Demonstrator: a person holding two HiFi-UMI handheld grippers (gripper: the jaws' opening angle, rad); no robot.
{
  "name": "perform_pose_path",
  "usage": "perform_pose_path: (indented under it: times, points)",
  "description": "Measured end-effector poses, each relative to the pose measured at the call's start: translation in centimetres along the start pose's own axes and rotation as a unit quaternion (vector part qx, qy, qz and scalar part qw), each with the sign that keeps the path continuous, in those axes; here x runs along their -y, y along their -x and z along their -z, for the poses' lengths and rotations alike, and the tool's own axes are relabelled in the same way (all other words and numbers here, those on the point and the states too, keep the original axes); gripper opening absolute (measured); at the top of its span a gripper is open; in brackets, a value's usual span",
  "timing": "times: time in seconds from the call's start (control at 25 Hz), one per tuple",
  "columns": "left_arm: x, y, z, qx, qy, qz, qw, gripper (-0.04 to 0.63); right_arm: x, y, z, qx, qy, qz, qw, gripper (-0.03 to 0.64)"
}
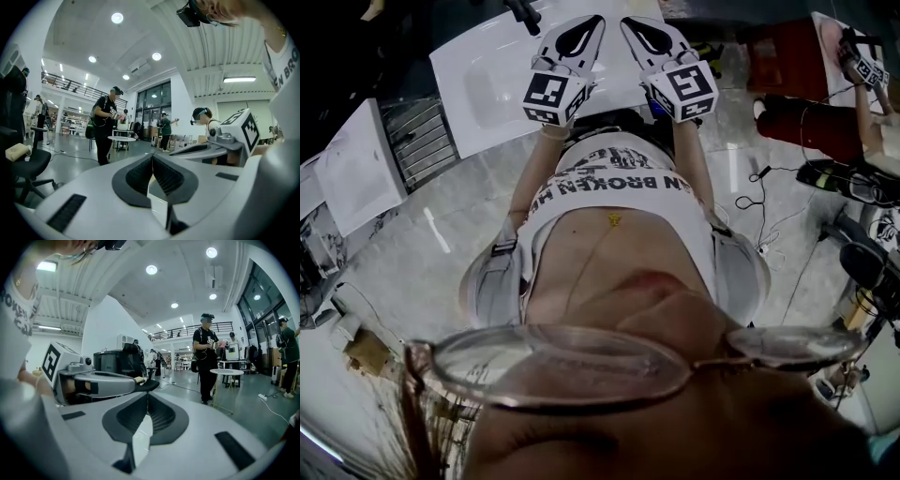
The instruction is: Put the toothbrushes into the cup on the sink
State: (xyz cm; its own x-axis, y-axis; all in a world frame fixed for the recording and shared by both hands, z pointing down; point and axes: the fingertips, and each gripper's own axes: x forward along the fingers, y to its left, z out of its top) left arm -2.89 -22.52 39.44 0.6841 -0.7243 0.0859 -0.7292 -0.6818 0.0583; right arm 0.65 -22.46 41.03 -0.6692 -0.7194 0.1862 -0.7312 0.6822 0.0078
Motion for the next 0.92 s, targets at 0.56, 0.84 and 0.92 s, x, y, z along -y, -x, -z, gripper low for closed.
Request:
perform_pose_path:
  times: [0.56, 0.84, 0.92]
  points:
    - [1.2, 1.4, 0.0, -0.006, -0.007, -0.003, 1.0, 0.015, -0.9, 1.3, -0.3, -0.006, 0.011, -0.004, 1.0, 0.028]
    - [-0.5, 0.7, 0.7, -0.015, -0.005, -0.009, 0.9998, 0.015, -0.2, -0.4, 0.0, -0.017, 0.014, -0.013, 1.0, 0.028]
    - [-1.4, 0.1, 0.6, -0.017, -0.003, -0.011, 0.9998, 0.015, 0.2, -1.4, -0.2, -0.019, 0.016, -0.017, 1.0, 0.028]
